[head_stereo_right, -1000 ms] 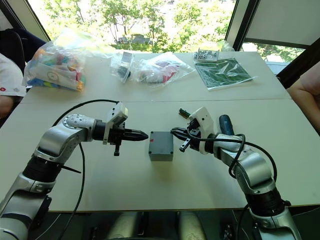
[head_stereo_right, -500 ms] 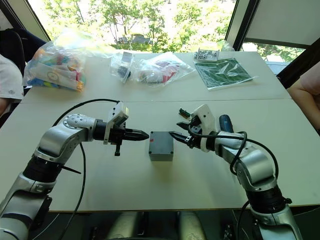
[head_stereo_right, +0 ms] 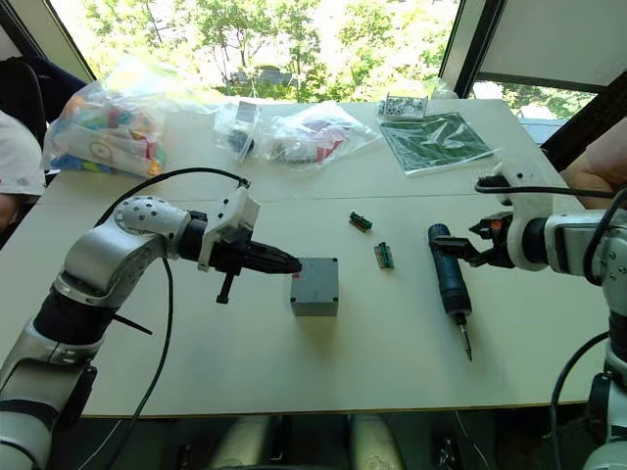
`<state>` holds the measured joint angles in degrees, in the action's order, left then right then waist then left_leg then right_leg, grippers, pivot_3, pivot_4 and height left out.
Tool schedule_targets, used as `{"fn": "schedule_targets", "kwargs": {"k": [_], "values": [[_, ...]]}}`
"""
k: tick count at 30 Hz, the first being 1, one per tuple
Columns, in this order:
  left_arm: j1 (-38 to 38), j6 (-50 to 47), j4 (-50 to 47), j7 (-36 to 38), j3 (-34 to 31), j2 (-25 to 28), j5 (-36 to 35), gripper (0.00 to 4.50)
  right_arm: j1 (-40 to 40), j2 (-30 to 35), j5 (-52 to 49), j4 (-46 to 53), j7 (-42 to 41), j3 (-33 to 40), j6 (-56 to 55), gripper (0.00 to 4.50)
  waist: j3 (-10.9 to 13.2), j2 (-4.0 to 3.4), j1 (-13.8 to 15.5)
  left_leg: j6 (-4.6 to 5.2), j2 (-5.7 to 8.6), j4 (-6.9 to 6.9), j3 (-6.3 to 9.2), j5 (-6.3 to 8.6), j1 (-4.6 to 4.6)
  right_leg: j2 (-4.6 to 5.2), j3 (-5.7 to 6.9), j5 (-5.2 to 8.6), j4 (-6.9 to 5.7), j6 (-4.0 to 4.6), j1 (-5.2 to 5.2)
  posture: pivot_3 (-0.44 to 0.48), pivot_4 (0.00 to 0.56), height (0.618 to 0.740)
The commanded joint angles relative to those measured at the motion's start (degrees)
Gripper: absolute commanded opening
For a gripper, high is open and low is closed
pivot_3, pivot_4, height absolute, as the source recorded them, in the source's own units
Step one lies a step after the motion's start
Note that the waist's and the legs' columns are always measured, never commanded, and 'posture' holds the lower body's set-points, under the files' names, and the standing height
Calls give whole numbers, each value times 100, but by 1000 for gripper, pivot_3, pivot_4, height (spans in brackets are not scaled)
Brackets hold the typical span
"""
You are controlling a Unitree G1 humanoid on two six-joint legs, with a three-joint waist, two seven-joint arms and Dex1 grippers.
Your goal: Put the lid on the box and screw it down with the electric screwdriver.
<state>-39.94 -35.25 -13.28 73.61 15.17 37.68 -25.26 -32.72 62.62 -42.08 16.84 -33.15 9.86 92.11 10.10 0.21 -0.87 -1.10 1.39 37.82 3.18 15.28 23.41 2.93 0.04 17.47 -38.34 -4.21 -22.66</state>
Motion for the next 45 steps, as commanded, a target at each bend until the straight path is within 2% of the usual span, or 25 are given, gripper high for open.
{"fn": "schedule_targets", "kwargs": {"k": [1,5,13,19,25,26,27,28,31,33,35,40,44,45], "values": [[113,307,-334,-34,122,58,197,0,-115,376,-364,-405,-1,-278,39,4449,0,0,11,0,-2,1,0,0,0,-2,0,0,0,0,0,0,150,740],[365,277,-564,-207,117,-6,149,0,-375,600,-981,-1124,141,-787,39,4449,1,1,18,2,-1,2,-1,1,2,-3,0,0,2,0,0,0,150,740],[851,-8,-918,-682,-109,-1,-41,0,-1194,421,-1063,-2315,313,-2049,39,4449,1,0,22,4,-3,3,-1,2,2,-4,-2,0,3,0,-1,0,150,740],[1038,-191,-1073,-917,-244,58,-108,0,-1507,458,-1114,-2598,50,-2858,39,4449,2,0,27,4,0,6,-2,2,4,-3,-2,0,4,0,0,0,150,740],[1137,-296,-1226,-1094,-251,82,-170,0,-1722,220,-771,-2814,-87,-3399,39,4449,2,-1,26,4,-1,5,-1,2,4,-4,-2,0,4,0,-1,0,150,740],[1170,-322,-1249,-1122,-268,93,-190,0,-1752,148,-682,-2849,-116,-3497,39,4025,2,0,26,4,-1,5,-1,2,4,-4,-2,0,4,0,-1,0,150,740],[1213,-333,-1256,-1134,-289,119,-195,0,-1771,38,-585,-2863,-93,-3517,39,3885,2,0,24,4,-1,6,0,2,4,-5,-1,0,4,0,0,0,150,740],[1236,-339,-1246,-1145,-303,144,-189,0,-1778,-23,-484,-2830,-100,-3551,39,3469,2,0,15,4,-1,5,-1,2,3,-5,-2,0,3,0,-1,0,150,740],[1226,-335,-1192,-1160,-321,179,-200,0,-1697,-34,-219,-2691,-144,-3628,39,2710,1,1,19,4,-5,5,2,2,3,-10,-1,0,4,0,0,0,150,740],[1200,-295,-1150,-1161,-302,202,-170,0,-1628,-66,-163,-2754,-162,-3559,39,2071,1,1,23,4,-5,6,3,2,2,-10,-1,0,3,0,1,0,150,740],[1172,-227,-1144,-1187,-251,241,-76,0,-1564,-83,-167,-2793,-168,-3424,39,1766,-1,5,23,4,-5,6,4,2,1,-11,-1,0,4,0,2,0,150,740],[1050,-248,-1068,-1164,-263,238,-118,0,-1520,-55,-168,-2640,-99,-2956,39,1766,-1,5,26,4,-5,7,5,2,2,-11,-1,-1,4,1,3,0,150,740],[897,-63,-545,-896,-279,319,-67,0,-2048,-372,310,-3040,206,-1970,-222,1766,5,-6,-5,4,-6,7,-4,2,1,-11,-3,-4,1,4,-2,0,150,740],[780,-110,-290,-804,-365,277,-180,0,-2334,-560,222,-3150,269,-1368,-200,1766,15,-22,3,4,-6,6,-6,2,2,-11,-3,-5,0,5,-5,0,150,740]]}}
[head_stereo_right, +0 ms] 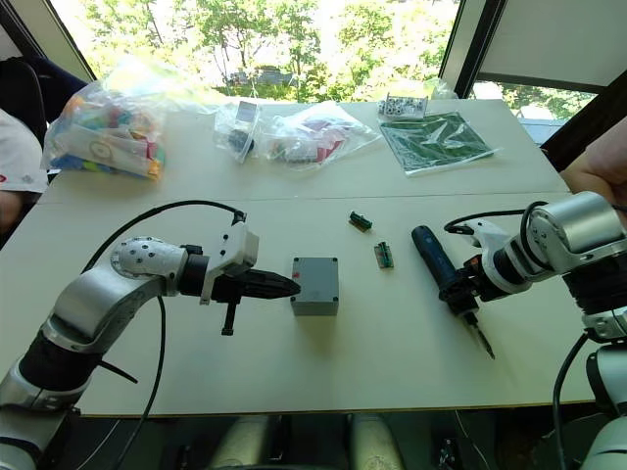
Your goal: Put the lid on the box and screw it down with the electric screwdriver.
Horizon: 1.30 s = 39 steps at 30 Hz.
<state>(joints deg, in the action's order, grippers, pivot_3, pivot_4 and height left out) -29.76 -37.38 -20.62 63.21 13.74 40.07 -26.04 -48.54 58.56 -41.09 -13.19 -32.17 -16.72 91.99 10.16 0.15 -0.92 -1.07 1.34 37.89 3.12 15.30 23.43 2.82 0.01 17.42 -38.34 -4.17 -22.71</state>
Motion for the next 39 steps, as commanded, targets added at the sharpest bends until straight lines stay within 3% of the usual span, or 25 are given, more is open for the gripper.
{"fn": "schedule_targets", "kwargs": {"k": [1,6,8,10,13,17,24,33,39], "values": [[-323,72,625,304,-283,6,-186,0,-954,-303,70,-223,216,1730,-152,1766,27,-43,8,0,0,0,-1,0,3,0,0,0,-2,0,-5,0,150,740],[-617,35,1019,538,-294,27,-216,0,-461,-1461,-498,1551,632,4004,-1468,1766,31,-47,28,-1,-8,-2,-2,-1,56,-15,-5,0,-16,-1,-66,0,150,740],[-735,-81,1073,574,-284,-6,-271,0,-87,-2469,-965,2515,971,4850,-2306,1766,28,-41,29,-1,-17,-1,2,-1,75,-21,-1,0,-12,-1,-75,0,150,740],[-835,-117,1190,668,-268,-6,-275,0,217,-3314,-1255,3253,1295,5135,-2890,1766,28,-42,26,-3,-18,4,8,-2,91,-20,3,0,-14,-1,-85,0,150,740],[-1074,-72,1404,854,-34,-67,-135,0,727,-4246,-1768,3918,1479,4903,-3288,1766,28,-42,36,-22,-2,22,4,-13,95,-3,0,-1,-42,-2,-92,0,150,740],[-1250,157,1722,1092,150,-160,56,0,1249,-4636,-1479,4349,1415,4149,-3852,1766,28,-42,27,-25,17,32,2,-17,74,2,-6,-3,-69,-7,-81,0,150,740],[-1214,634,2204,577,313,-818,585,0,2234,-4483,-490,4344,655,2935,-5050,1766,28,-43,7,-26,7,23,3,-18,66,-14,-8,-2,-71,-6,-86,0,150,740],[-532,663,1724,529,423,-751,764,0,2693,-4152,90,4000,296,2407,-5602,1766,28,-43,10,-29,3,23,2,-19,61,-14,-14,-2,-76,-6,-84,0,150,740],[-466,654,1682,527,389,-657,818,0,2758,-4018,233,3792,121,2301,-5762,1766,28,-42,17,-29,4,23,2,-19,56,-14,-14,-2,-73,-6,-78,0,150,740]]}}
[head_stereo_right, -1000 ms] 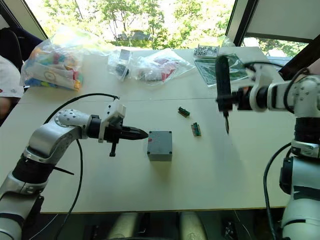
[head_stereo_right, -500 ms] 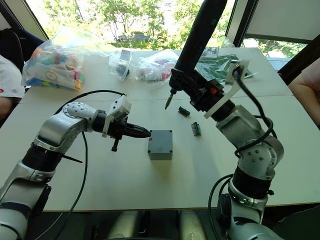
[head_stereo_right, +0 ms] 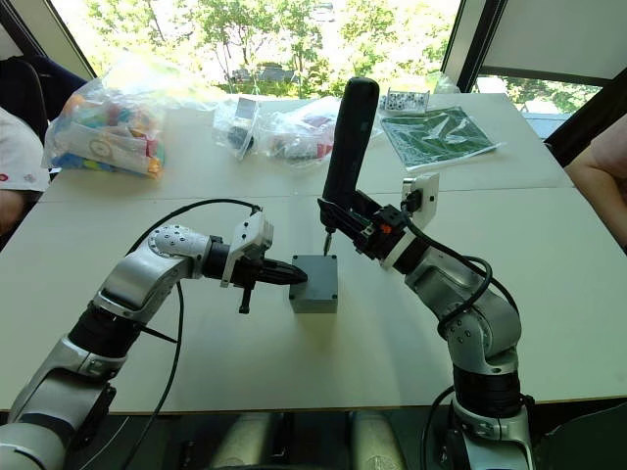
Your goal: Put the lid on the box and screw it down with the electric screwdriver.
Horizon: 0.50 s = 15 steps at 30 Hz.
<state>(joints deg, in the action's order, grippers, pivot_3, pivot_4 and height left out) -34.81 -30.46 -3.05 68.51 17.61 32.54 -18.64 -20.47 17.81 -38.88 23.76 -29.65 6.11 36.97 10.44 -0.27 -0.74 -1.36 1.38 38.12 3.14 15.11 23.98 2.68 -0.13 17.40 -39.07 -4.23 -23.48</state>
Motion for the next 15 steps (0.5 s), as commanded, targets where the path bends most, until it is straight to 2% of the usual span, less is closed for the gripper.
{"fn": "schedule_targets", "kwargs": {"k": [1,15], "values": [[25,-56,-79,-9,-16,100,69,0,-47,73,20,64,-145,16,-278,1766,0,0,-1,0,0,0,0,0,-3,0,0,0,0,0,2,0,150,740],[-78,-51,28,77,62,4,80,0,35,171,44,-222,-118,170,-466,1766,0,1,0,0,0,0,0,0,-9,0,0,0,0,0,8,0,150,740]]}}
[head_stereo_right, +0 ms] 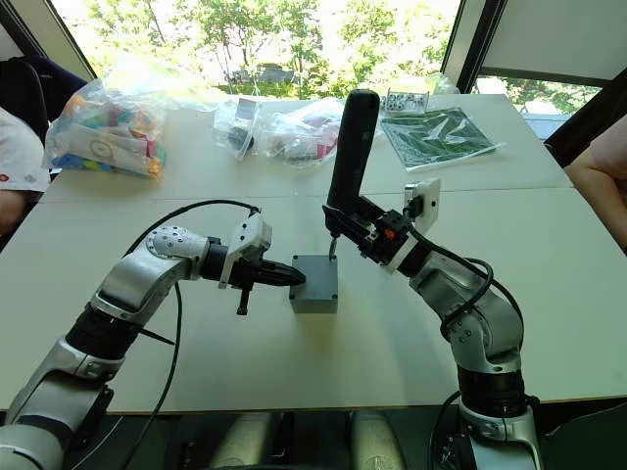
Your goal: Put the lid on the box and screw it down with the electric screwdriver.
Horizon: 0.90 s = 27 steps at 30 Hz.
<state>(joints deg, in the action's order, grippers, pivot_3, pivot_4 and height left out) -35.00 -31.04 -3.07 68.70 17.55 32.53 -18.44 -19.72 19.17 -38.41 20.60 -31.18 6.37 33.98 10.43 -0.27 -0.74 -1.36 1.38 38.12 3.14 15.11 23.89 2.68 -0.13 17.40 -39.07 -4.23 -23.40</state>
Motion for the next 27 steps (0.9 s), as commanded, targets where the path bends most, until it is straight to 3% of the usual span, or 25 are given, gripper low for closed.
{"fn": "schedule_targets", "kwargs": {"k": [1,7,13,27], "values": [[-67,18,39,78,78,2,62,0,-30,23,25,84,71,150,-199,1766,0,0,0,0,0,0,0,0,0,0,0,0,0,0,0,0,150,740],[-86,17,44,137,97,-25,89,0,53,1,150,50,143,91,-291,1766,0,0,5,0,1,0,0,0,-1,0,0,0,0,0,1,0,150,740],[-71,49,61,177,147,-18,149,0,336,176,689,124,-24,-447,-521,1766,-2,0,6,0,1,0,0,0,-8,0,0,0,0,0,8,0,150,740],[-51,228,274,270,200,13,260,0,822,127,1291,-199,139,-1111,-636,1766,-58,48,2,6,-3,-14,4,4,-86,-2,1,3,18,2,90,0,150,740]]}}
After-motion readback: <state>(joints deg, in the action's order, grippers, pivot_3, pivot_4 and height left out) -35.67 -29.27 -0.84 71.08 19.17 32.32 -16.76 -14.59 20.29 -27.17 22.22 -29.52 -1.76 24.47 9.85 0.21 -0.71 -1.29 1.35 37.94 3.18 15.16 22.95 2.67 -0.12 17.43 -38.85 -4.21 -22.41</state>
